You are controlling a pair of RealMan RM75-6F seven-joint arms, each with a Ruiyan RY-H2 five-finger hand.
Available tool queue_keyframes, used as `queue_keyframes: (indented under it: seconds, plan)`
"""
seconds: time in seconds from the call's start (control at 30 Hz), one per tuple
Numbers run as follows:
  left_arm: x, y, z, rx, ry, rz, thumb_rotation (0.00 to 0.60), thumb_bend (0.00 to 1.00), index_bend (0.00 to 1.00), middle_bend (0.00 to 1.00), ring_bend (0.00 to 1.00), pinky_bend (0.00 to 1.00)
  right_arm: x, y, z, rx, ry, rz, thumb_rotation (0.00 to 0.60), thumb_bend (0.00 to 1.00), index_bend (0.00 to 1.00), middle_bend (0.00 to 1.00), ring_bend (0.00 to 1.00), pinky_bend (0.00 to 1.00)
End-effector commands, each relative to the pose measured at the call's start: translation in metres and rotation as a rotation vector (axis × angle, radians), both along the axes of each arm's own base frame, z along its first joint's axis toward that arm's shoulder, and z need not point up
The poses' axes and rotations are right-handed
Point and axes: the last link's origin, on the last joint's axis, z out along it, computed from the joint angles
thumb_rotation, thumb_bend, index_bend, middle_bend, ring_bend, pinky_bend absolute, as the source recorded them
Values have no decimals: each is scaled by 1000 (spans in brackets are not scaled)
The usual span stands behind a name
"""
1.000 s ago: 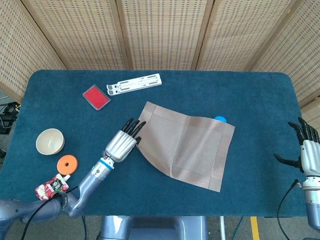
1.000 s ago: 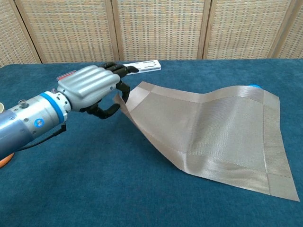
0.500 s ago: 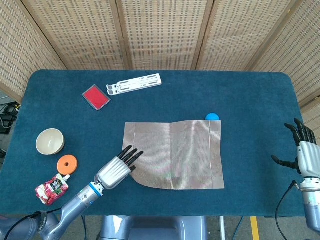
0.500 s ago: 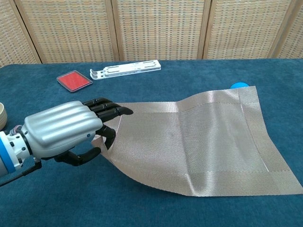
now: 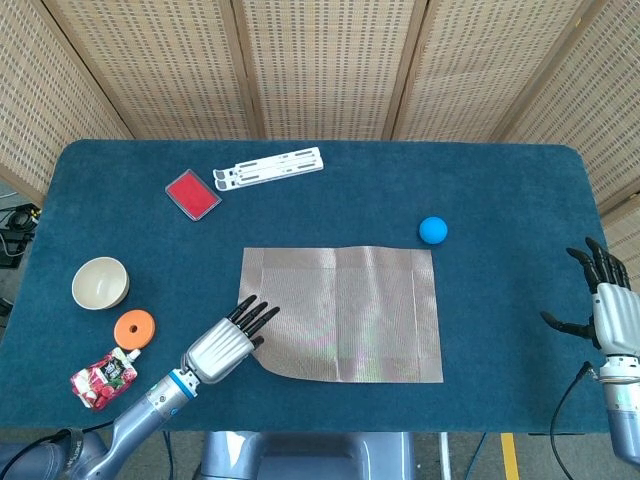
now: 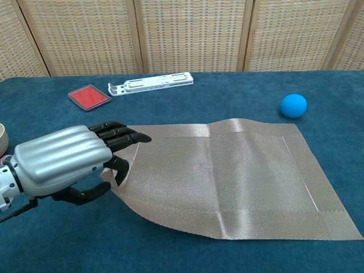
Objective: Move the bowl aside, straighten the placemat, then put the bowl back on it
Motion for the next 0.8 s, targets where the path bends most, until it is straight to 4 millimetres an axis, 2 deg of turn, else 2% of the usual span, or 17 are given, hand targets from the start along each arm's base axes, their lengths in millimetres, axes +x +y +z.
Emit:
queue_keyframes:
  seconds: [0.03,0.1,0.17,0.23,0.3,0.33,0.4,0.57,0.7,0.8]
  plan:
    - [-2,-1,2,2,4,2,600,545,795,0,0,0,0,0,-1,2,2,1,600,168,182,0,0,0]
    - [-4,-1,3,2,10,7,600,530,748,0,0,0,1,0,-1,3,4,2,600,168,182,0,0,0]
    - [-6,-1,4,-1,13,14,600,481,655,0,0,0,1,0,-2,4,5,4,600,168,182,0,0,0]
    - [-9,-2,6,-1,18,23,600,388,458,0,0,0,2,1,-2,3,4,5,600,168,182,0,0,0]
    - [-14,-4,16,17,5,40,600,320,313,0,0,0,2,1,-2,2,5,5,600,168,182,0,0,0]
    - [-15,-5,19,18,0,44,600,296,244,0,0,0,2,1,-2,2,5,6,600,168,182,0,0,0]
    - [-18,-8,26,20,-17,59,600,275,167,0,0,0,2,1,-2,0,7,8,600,168,182,0,0,0]
    - [-25,-24,47,18,-46,85,600,262,108,0,0,0,5,3,-1,-4,9,18,600,168,182,0,0,0]
    - [-33,-33,65,47,-84,108,600,261,120,0,0,0,8,7,0,-5,11,32,600,168,182,0,0,0]
    - [-45,-35,81,95,-109,155,600,260,144,0,0,0,12,11,0,-3,18,46,600,168,182,0,0,0]
